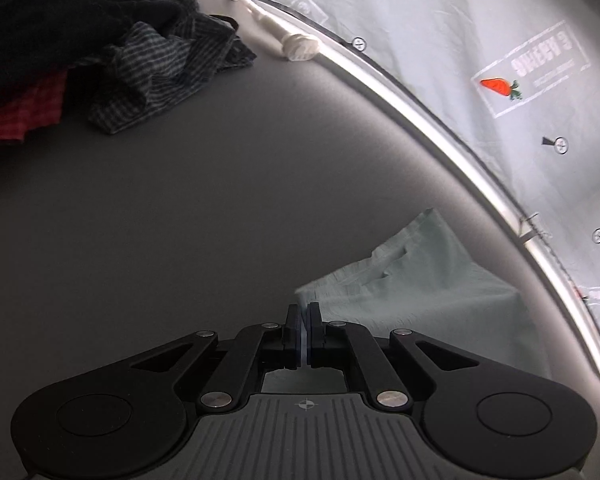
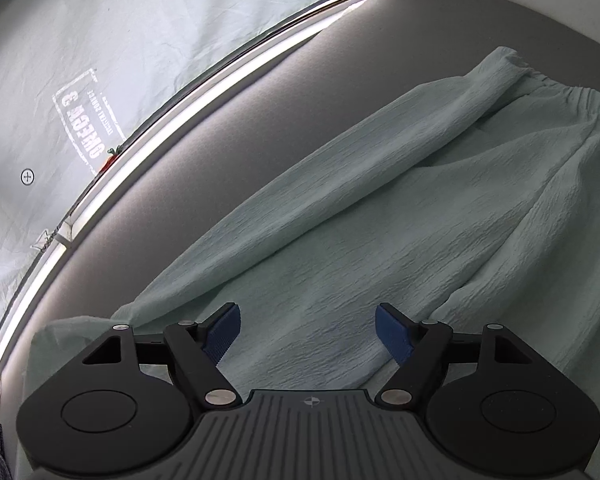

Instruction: Fold clothes

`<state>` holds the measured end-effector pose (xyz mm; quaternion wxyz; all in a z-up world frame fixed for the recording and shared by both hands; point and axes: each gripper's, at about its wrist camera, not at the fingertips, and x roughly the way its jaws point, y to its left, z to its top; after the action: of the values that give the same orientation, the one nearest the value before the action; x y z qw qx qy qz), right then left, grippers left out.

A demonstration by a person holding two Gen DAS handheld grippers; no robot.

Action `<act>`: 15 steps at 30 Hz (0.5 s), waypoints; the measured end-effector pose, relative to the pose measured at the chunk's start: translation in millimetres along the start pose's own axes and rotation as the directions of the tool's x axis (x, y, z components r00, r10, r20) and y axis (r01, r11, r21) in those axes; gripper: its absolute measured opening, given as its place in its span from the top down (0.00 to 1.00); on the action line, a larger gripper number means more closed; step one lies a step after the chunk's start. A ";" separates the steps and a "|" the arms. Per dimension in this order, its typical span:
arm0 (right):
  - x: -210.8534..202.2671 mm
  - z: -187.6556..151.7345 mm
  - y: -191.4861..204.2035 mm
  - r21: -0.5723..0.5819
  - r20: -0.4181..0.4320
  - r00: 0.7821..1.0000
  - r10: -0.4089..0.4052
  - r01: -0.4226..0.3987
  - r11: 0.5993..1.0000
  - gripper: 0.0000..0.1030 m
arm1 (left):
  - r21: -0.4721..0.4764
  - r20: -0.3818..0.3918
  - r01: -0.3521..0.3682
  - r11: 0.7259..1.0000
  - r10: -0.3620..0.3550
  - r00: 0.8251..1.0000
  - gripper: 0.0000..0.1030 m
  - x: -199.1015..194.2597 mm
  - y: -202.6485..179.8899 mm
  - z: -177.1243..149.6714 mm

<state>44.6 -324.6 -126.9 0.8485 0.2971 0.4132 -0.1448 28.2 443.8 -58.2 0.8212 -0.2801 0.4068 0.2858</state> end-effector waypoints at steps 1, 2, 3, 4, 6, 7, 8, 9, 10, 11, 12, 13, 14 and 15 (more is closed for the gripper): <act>0.1 2.7 -2.8 0.008 0.003 1.000 0.004 -0.004 1.000 0.24 | -0.018 0.018 -0.020 1.000 0.020 1.000 0.95 -3.5 5.4 0.7; 0.6 5.4 -6.1 0.017 0.006 1.000 0.011 -0.011 1.000 0.24 | -0.051 0.026 -0.026 0.998 0.027 0.999 0.95 -6.9 11.8 2.6; 1.9 7.6 -10.1 0.034 0.009 1.000 0.024 -0.024 0.999 0.24 | -0.080 0.034 -0.028 0.996 0.031 0.999 0.95 -9.9 16.6 4.2; 4.0 9.5 -14.5 0.061 0.009 0.999 0.041 -0.042 0.997 0.24 | -0.085 0.039 -0.016 0.996 0.020 0.999 0.95 -11.5 14.6 4.3; 9.8 13.6 -24.3 0.129 0.010 0.996 0.087 -0.087 0.988 0.24 | -0.056 0.027 0.038 0.998 -0.036 0.999 0.93 -11.5 0.5 2.6; 12.7 16.4 -29.4 0.168 0.017 0.995 0.103 -0.104 0.980 0.24 | -0.024 0.011 0.076 0.997 -0.076 0.997 0.91 -9.7 -12.4 -0.5; 16.8 20.8 -36.3 0.221 0.029 0.992 0.119 -0.122 0.968 0.24 | 0.000 -0.009 0.108 0.994 -0.108 0.994 0.88 -7.9 -25.0 -4.4; 21.1 25.4 -43.1 0.270 0.040 0.991 0.126 -0.133 0.954 0.24 | 0.023 -0.031 0.140 0.990 -0.140 0.990 0.87 -5.6 -38.0 -8.9; 25.6 30.4 -49.7 0.314 0.049 0.991 0.125 -0.134 0.940 0.24 | 0.046 -0.057 0.173 0.984 -0.171 0.984 0.85 -1.2 -53.4 -16.7; 31.4 35.6 -57.1 0.360 0.053 0.990 0.128 -0.138 0.923 0.24 | 0.069 -0.084 0.207 0.976 -0.201 0.976 0.84 3.1 -68.7 -24.5; 38.6 41.0 -65.3 0.407 0.053 0.989 0.136 -0.145 0.902 0.24 | 0.092 -0.111 0.240 0.966 -0.230 0.967 0.84 7.8 -84.7 -32.9; 45.5 45.8 -72.8 0.448 0.054 0.988 0.147 -0.155 0.881 0.24 | 0.119 -0.137 0.271 0.955 -0.254 0.957 0.82 13.5 -102.6 -43.3; 52.1 50.0 -79.4 0.481 0.058 0.985 0.162 -0.169 0.860 0.25 | 0.141 -0.158 0.283 0.949 -0.261 0.952 0.82 17.5 -117.2 -51.9; 57.4 53.6 -84.7 0.506 0.060 0.983 0.174 -0.180 0.844 0.25 | 0.174 -0.184 0.298 0.939 -0.266 0.946 0.82 22.5 -138.9 -64.2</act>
<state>71.3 -424.2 -178.8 0.7520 0.5465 0.3260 -0.1718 103.7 310.4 -78.1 0.8427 -0.2738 0.4527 0.0997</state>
